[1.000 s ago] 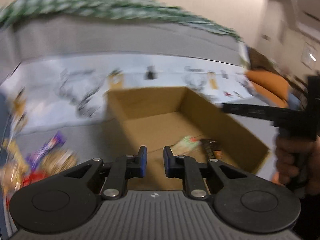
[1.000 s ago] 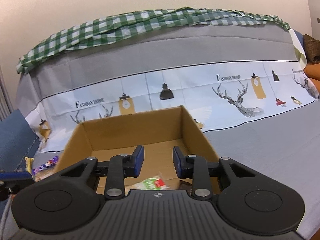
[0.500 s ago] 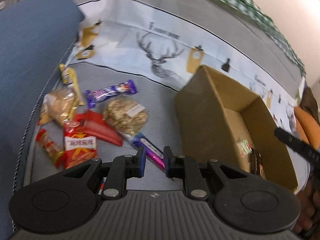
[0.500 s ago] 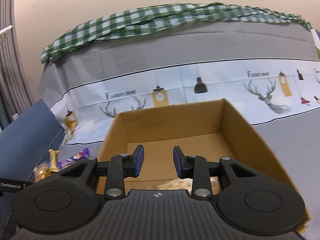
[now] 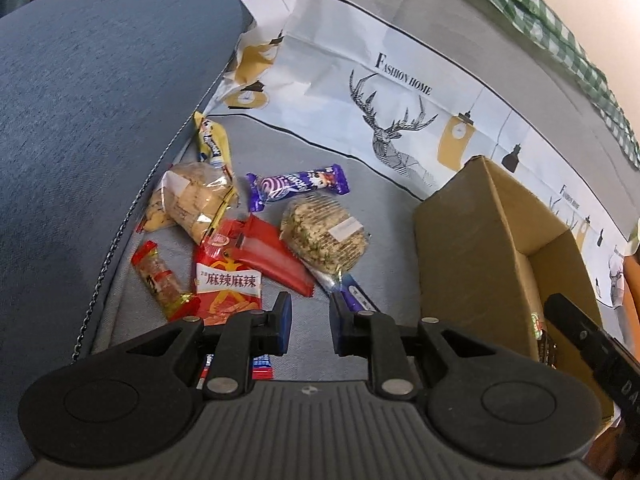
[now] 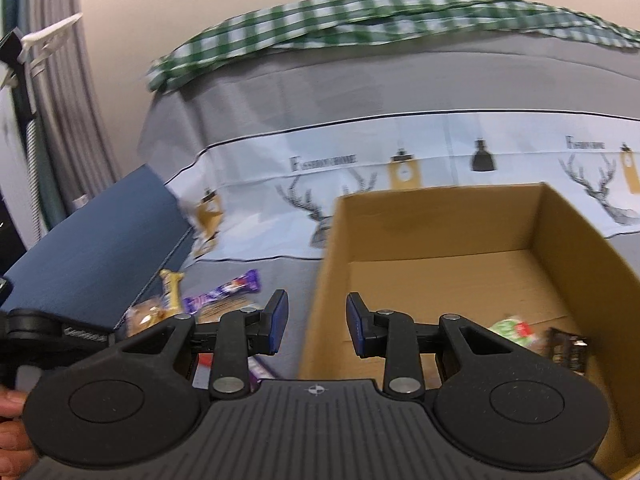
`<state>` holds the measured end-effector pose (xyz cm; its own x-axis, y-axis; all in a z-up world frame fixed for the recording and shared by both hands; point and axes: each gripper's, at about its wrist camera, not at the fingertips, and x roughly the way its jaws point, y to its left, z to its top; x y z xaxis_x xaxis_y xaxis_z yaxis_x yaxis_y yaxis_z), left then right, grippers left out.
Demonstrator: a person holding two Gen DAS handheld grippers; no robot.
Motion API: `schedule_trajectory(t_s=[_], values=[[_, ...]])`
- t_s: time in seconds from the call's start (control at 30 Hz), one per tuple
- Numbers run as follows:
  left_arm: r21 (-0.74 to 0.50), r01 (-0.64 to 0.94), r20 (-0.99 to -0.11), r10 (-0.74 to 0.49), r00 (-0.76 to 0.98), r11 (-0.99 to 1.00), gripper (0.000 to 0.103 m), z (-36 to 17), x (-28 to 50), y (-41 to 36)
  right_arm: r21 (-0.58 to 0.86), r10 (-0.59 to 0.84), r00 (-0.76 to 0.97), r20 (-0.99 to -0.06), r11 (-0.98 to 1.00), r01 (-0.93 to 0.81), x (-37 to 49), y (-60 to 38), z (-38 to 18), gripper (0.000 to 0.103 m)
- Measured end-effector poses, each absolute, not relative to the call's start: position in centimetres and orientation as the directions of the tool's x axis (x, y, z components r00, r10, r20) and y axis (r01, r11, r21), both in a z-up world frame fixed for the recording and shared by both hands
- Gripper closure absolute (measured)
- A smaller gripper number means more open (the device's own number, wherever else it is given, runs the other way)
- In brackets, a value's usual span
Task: Organize snacks
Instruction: 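Move both open tools back toward the snack pile, then grasp the purple-blue tube snack with right tool while left tool grasps red spicy snack bag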
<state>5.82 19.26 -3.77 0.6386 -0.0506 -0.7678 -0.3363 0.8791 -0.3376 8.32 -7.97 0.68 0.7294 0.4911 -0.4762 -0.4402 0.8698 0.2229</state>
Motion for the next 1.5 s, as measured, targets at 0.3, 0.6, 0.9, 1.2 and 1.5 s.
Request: schedule_trajectory(t_s=[0.3, 0.6, 0.9, 1.2, 1.5], values=[[-0.319, -0.383, -0.781, -0.011, 0.625, 0.867, 0.081, -3.9, 5.6, 20.6, 0.151, 0.546, 0.690, -0.476, 0.823, -0.547, 6.2, -2.8, 0.0, 0.069], [-0.312, -0.408, -0.811, -0.016, 0.585, 0.858, 0.073, -4.9, 6.0, 21.6, 0.076, 0.510, 0.604, -0.612, 0.799, -0.596, 6.7, 2.7, -3.8, 0.069], [-0.305, -0.409, -0.817, -0.016, 0.577, 0.860, 0.073, -5.2, 6.0, 21.9, 0.008, 0.413, 0.615, -0.671, 0.834, -0.551, 9.5, 6.6, -7.2, 0.048], [-0.300, -0.396, -0.816, -0.018, 0.577, 0.868, 0.069, -5.3, 6.3, 21.8, -0.039, 0.326, 0.577, -0.748, 0.848, -0.529, 12.7, 7.8, -10.1, 0.030], [-0.290, -0.399, -0.821, -0.012, 0.570, 0.870, 0.069, -5.6, 6.4, 21.9, 0.183, 0.451, 0.437, -0.778, 0.828, -0.530, 13.3, 6.2, -10.0, 0.047]])
